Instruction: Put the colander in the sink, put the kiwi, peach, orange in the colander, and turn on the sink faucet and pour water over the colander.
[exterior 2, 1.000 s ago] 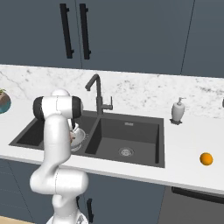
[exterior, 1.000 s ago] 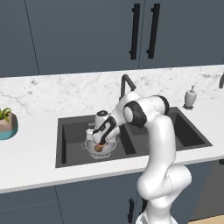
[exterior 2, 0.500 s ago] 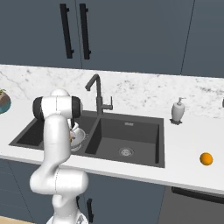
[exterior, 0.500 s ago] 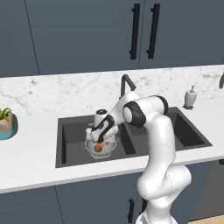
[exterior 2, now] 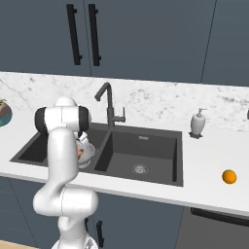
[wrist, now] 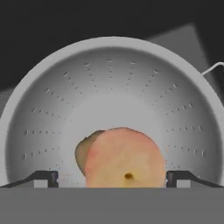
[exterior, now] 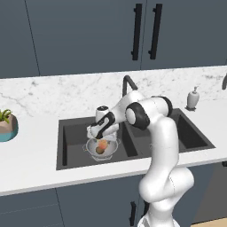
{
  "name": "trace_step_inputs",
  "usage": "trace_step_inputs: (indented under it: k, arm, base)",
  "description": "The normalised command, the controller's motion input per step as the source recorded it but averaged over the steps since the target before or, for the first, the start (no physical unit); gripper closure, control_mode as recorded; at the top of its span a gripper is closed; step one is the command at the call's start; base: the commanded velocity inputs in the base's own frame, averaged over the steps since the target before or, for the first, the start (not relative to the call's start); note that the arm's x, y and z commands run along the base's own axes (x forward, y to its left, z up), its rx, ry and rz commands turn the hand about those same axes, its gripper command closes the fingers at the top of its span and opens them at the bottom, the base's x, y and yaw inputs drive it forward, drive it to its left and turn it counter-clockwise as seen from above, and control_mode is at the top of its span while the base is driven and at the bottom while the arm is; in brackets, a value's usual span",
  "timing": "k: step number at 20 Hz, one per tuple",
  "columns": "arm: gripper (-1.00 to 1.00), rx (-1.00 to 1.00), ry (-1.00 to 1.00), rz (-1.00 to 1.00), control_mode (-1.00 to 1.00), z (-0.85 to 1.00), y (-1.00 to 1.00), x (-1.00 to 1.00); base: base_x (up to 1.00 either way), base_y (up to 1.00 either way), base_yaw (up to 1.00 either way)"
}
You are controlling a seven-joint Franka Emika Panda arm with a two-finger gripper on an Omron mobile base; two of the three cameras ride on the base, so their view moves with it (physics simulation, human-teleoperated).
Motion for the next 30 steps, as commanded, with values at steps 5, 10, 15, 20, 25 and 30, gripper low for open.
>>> trace_step_inputs:
  k: [5, 10, 15, 20, 25, 30]
  arm:
    - [-1.0, 0.0, 0.06, -0.04, -1.0, 0.49, -0.01, -0.11]
    - [-1.0, 0.0, 0.0, -0.05, -1.0, 0.4, -0.01, -0.5]
    - [-1.0, 0.0, 0.02, -0.06, -1.0, 0.37, -0.01, -0.71]
    - [-1.0, -0.02, 0.01, -0.02, -1.0, 0.29, -0.14, -0.88]
    - [-1.0, -0.06, -0.03, 0.0, -1.0, 0.22, -0.27, -0.94]
    - [-1.0, -0.01, -0.02, 0.0, -1.0, 0.38, -0.49, -0.9]
  base:
    - [0.0, 0.0, 0.0]
    - [0.0, 0.0, 0.0]
    - [0.0, 0.0, 0.0]
    - [0.0, 0.0, 0.0]
    - [0.0, 0.0, 0.0]
    - [0.0, 0.0, 0.0]
